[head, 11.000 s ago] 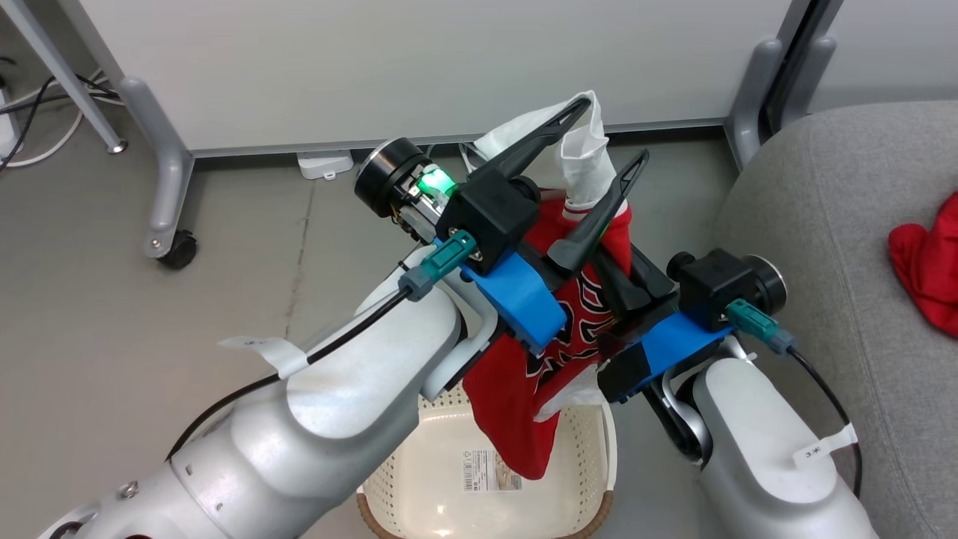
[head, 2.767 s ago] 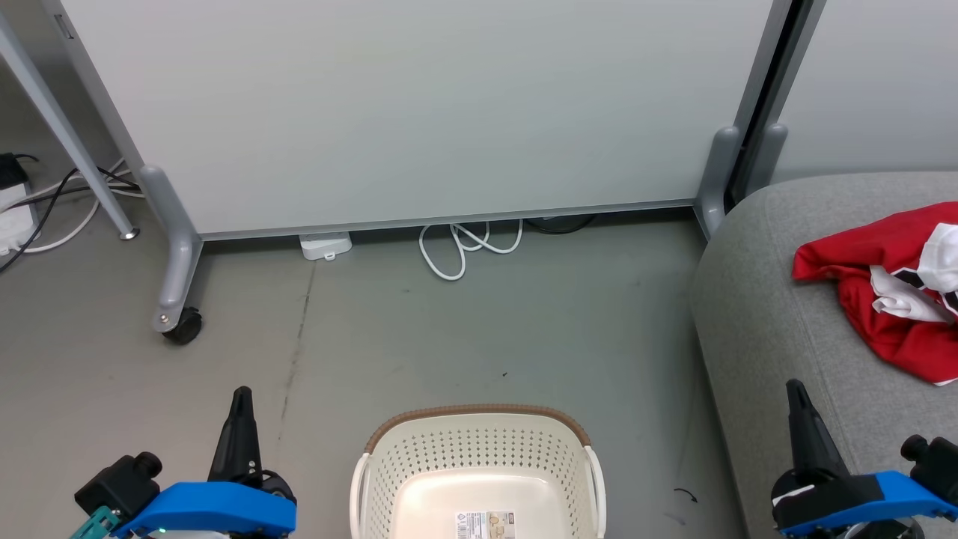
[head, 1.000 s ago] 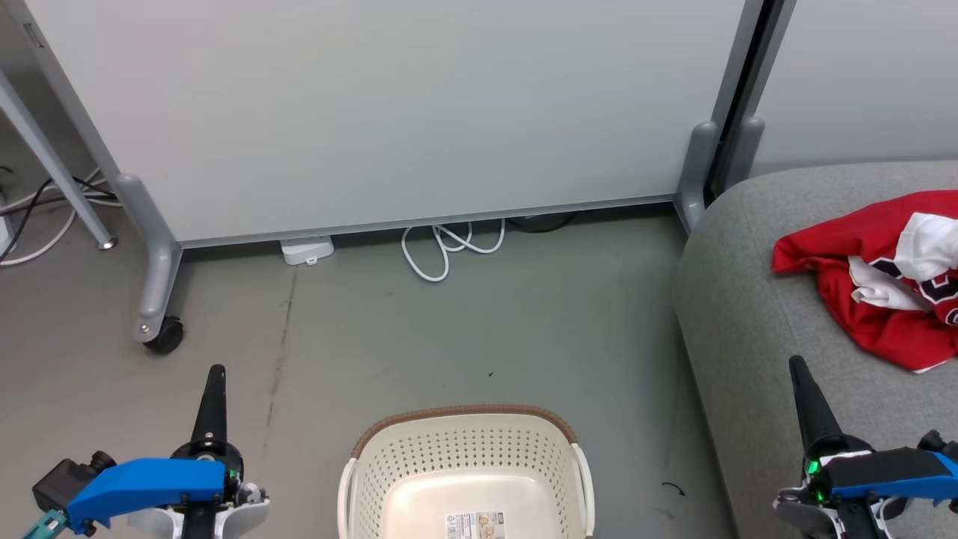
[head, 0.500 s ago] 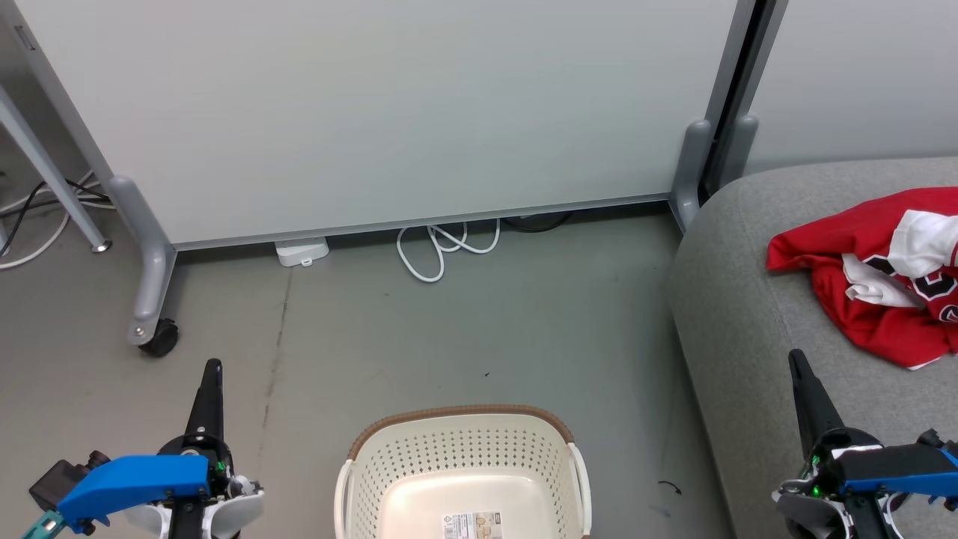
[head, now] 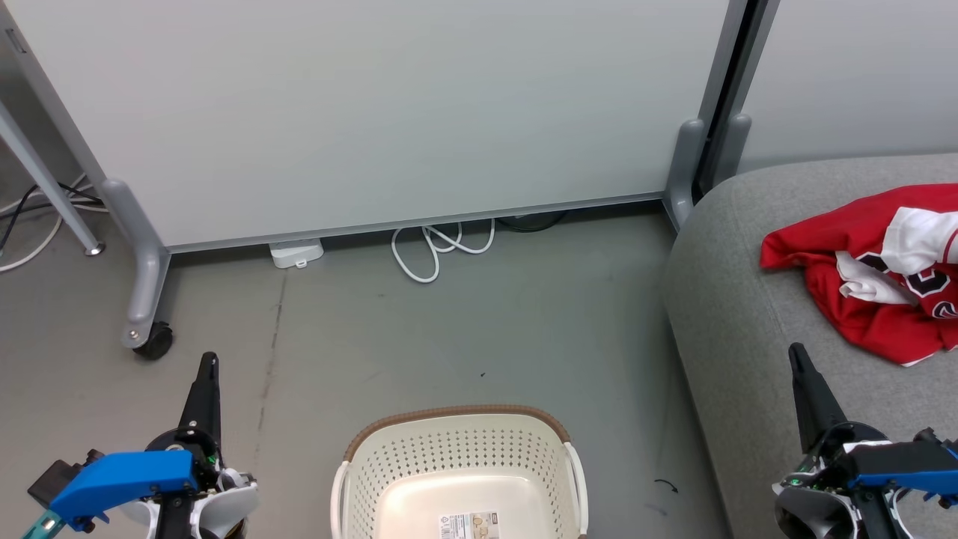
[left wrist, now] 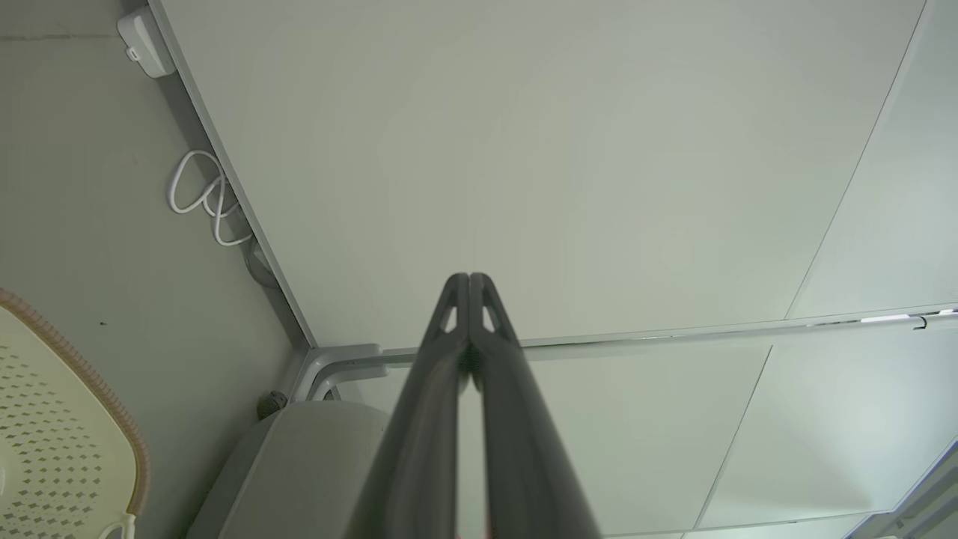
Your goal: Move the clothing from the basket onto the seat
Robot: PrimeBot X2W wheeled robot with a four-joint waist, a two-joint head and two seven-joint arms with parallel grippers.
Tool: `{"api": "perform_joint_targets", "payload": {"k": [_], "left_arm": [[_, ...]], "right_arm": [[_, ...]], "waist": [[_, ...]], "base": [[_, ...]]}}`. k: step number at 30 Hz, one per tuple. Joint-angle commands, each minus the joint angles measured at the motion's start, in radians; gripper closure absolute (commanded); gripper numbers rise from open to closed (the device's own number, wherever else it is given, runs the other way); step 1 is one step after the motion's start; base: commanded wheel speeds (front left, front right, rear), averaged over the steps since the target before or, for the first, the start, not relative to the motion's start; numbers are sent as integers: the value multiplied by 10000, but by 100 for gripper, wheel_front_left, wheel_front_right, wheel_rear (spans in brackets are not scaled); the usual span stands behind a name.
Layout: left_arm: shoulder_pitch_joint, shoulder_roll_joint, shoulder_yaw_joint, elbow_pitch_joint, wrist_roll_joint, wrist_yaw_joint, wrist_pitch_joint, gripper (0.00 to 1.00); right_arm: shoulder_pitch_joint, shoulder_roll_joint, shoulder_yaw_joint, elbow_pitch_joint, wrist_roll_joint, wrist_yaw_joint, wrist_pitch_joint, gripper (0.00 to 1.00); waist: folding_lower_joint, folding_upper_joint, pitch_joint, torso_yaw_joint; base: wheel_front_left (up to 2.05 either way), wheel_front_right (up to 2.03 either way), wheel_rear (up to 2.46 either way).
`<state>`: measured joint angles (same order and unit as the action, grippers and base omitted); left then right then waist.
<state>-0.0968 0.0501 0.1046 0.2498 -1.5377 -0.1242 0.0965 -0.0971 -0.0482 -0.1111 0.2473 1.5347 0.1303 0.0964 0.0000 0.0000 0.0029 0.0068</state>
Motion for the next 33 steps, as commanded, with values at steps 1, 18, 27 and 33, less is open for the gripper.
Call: {"api": "perform_joint_targets", "payload": {"k": [1,18,27,33], "left_arm": [[-137,2,54,-58,-219,-102,76,100],[-167,2,124,-60,-759,-84,215,100],[-167,2,123,-61,-760,-81,214,100],[-167,2,122,-61,-761,-82,214,100]], "right_arm": [[-130,-36,-29,-38,220,7,80,100],[-172,-35,-41,-36,792,7,215,100],[-168,-35,-40,-36,793,7,212,100],[-168,-35,-40,-36,793,7,212,100]], "waist": [[0,0,0,-11],[0,0,1,-68],[0,0,1,-68],[0,0,1,-68]], "base": [[0,0,0],[0,0,0],[0,0,0],[0,0,0]]}}
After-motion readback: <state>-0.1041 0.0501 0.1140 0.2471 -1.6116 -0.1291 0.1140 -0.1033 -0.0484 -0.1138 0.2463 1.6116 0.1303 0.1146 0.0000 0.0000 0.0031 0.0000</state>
